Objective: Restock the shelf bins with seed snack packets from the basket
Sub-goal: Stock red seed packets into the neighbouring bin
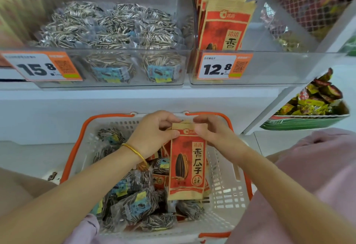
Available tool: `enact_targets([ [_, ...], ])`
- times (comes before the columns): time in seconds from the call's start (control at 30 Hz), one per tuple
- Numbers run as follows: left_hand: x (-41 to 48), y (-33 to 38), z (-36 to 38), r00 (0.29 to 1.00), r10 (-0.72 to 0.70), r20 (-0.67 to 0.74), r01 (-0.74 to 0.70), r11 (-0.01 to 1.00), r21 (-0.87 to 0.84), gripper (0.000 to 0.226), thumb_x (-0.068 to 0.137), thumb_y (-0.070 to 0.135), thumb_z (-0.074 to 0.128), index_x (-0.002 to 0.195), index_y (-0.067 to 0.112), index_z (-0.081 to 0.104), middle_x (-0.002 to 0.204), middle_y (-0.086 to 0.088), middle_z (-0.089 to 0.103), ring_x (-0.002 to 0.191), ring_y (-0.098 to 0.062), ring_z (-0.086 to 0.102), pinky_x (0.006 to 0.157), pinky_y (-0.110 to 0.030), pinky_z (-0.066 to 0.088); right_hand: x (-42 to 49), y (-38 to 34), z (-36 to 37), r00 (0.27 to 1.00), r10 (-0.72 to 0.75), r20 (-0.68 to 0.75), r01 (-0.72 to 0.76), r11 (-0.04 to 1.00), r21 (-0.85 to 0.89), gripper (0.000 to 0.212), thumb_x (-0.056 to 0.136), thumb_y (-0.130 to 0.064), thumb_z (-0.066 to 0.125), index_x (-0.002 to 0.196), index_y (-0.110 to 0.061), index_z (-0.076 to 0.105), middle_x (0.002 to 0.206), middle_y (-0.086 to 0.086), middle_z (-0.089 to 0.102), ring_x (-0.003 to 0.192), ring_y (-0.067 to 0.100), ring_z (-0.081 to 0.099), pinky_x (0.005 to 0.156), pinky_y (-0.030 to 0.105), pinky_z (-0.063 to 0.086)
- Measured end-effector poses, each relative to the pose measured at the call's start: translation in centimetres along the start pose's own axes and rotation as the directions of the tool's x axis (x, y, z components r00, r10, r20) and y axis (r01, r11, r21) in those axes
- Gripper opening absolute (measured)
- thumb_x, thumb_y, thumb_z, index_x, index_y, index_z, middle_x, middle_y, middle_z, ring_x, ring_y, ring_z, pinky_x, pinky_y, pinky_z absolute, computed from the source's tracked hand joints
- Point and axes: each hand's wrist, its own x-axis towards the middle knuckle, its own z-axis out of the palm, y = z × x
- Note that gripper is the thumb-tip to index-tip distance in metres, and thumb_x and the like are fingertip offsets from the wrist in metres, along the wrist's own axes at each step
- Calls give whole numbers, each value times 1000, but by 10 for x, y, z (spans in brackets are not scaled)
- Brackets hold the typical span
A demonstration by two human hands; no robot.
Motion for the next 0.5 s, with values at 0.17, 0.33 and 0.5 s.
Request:
enact_targets([
  [0.17,20,72,7,974,209,85,-214,976,46,33,81,-1,66,88,31,59,63,4,55,59,1,58,58,-14,44,-41,-16,-18,993,-119,15,118,991,62,58,74,1,75,112,-32,45,97,-16,71,92,6,69,71,22,54],
  [0.33,46,163,18,848,525,72,-529,836,144,30,84,8,64,110,21,58,107,2,63,101,-5,59,90,-24,48,-54,-55,-77,929,-229,-292,272,956,113,67,53,-35,87,110,-22,55,99,2,73,90,22,71,74,36,56],
  [0.5,87,209,-2,640,768,-23,-569,493,659,29,87,20,55,113,9,58,114,-8,59,108,-25,52,94,-34,37,-30,-123,-150,902,-212,-375,325,906,272,38,68,-28,73,102,-17,61,95,3,72,82,19,70,81,42,56],
])
